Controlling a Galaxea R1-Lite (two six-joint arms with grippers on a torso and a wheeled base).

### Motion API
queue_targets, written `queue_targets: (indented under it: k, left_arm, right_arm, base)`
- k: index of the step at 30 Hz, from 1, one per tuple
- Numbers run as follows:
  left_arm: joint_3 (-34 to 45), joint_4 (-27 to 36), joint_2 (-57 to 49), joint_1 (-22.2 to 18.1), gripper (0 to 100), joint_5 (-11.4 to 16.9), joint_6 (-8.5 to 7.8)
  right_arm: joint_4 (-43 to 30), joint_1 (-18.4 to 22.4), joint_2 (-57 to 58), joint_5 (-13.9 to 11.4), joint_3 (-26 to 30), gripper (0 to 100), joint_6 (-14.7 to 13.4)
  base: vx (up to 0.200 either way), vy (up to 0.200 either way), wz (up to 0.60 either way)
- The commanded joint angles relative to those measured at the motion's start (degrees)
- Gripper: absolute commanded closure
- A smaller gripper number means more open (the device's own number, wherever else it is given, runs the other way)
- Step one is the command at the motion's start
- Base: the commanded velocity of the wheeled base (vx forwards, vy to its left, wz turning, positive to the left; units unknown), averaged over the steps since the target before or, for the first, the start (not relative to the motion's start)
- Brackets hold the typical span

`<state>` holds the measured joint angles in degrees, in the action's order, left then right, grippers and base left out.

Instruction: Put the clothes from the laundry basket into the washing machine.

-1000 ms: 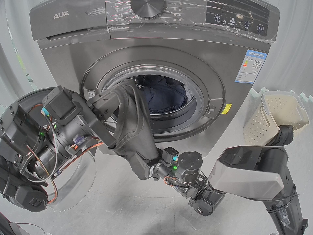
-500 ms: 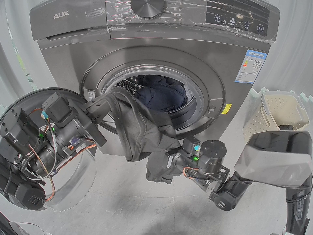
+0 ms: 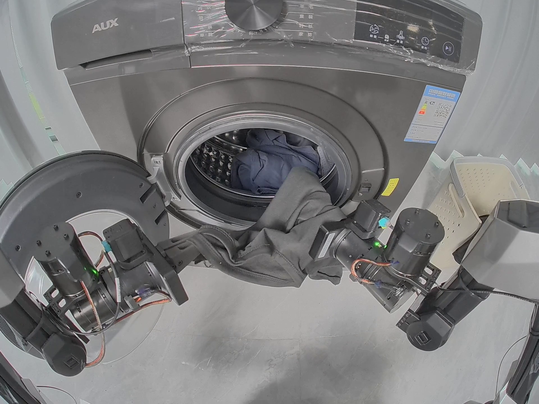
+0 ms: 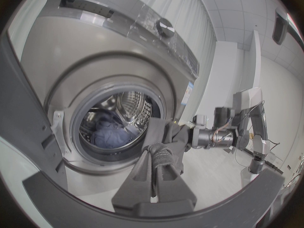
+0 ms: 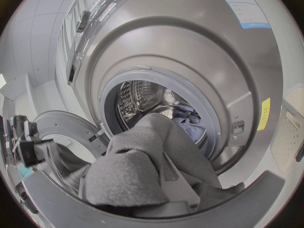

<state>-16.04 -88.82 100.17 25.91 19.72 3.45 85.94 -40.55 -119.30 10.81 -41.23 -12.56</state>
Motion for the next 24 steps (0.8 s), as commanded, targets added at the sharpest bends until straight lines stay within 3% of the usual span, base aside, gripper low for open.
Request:
queue_targets:
  k: [1, 4, 8, 14, 15, 20, 24]
  left_arm:
    - [0.75, -0.04, 5.65, 0.2, 100, -0.04, -0.11]
    - [1.28, -0.12, 7.32, 0.37, 100, -0.04, -0.29]
    - [1.63, -0.21, 10.13, 0.81, 100, -0.04, -1.96]
    - [0.75, -0.21, 9.78, 0.11, 100, -0.04, -1.87]
    - [1.01, -0.21, 9.78, 0.02, 0, -0.04, -1.87]
    - [1.63, -0.12, 10.04, 0.46, 0, -0.12, -1.43]
    - [6.73, -0.12, 10.04, 2.57, 0, 0.05, -2.13]
  right_arm:
    - [0.19, -1.73, 1.79, 0.0, -1.31, 100, -0.01]
    - [0.19, -2.26, 1.7, 0.0, -1.93, 100, -0.01]
    - [-0.07, -2.7, 1.7, 0.0, -3.51, 100, -0.01]
    - [-0.07, -3.05, 1.7, 0.09, -3.86, 100, -0.01]
    - [-0.07, -3.05, 1.61, 0.09, -3.86, 100, -0.01]
    - [-0.16, -2.87, 1.35, 0.09, -4.3, 100, -0.01]
    - [-0.43, -2.7, 0.29, 0.09, -6.14, 100, -0.01]
  base:
    - [0.0, 0.0, 0.0]
    - [0.0, 0.0, 0.0]
    - [0.0, 0.0, 0.0]
    - [0.0, 0.0, 0.0]
    - [0.0, 0.0, 0.0]
    - [0.0, 0.0, 0.0]
    - [0.0, 0.0, 0.0]
